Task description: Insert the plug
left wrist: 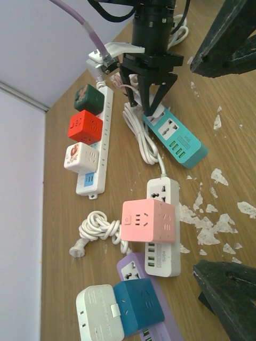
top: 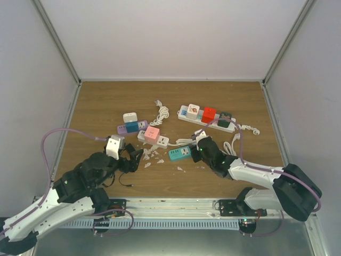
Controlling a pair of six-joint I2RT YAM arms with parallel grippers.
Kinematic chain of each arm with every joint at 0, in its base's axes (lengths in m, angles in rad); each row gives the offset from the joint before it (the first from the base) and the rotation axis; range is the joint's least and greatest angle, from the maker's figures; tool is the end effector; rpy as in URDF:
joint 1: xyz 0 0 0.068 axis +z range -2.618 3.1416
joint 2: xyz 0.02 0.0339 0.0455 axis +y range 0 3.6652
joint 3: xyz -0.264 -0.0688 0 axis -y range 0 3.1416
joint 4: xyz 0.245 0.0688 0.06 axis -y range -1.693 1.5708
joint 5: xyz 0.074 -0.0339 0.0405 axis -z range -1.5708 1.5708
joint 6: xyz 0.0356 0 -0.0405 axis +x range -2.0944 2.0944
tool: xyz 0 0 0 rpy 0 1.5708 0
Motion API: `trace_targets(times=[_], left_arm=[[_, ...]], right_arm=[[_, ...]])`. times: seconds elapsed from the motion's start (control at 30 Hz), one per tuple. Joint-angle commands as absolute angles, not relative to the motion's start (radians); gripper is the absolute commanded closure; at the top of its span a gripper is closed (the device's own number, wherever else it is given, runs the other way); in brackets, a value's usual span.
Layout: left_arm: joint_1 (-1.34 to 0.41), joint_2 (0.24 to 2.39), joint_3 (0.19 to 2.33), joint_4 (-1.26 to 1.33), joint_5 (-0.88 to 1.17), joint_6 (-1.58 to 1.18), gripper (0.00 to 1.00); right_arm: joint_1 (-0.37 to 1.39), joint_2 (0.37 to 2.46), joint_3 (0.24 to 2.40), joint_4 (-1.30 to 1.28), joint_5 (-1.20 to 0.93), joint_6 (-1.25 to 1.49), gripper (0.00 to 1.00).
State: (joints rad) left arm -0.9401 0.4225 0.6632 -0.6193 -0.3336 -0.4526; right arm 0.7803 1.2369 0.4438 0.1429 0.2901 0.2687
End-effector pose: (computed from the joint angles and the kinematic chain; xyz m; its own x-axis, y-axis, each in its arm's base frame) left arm 0.0701 -0.0762 0.2986 -0.4513 -0.0827 -0.8886 0.4296 0.8526 -0.2975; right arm 0.1736 0.1575 0.1650 -0.5508 -0.1873 -0.8134 -0.3797 0.9241 0.0444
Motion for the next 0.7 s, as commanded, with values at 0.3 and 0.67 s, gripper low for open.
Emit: trace_targets(times=[0.3, 0.67], left_arm=[[-0.936, 0.427, 0.651, -0.578, -0.335, -0.439, 0.07], [-0.936, 0.442, 0.647, -0.574, -0.330, -0.436, 0.06]], right_arm=[[0.773, 1.270, 0.490, 0.005, 0.408, 0.380, 0.68], [0.774, 1.240, 0.498, -0.045, 0.246, 0.409, 0.68]])
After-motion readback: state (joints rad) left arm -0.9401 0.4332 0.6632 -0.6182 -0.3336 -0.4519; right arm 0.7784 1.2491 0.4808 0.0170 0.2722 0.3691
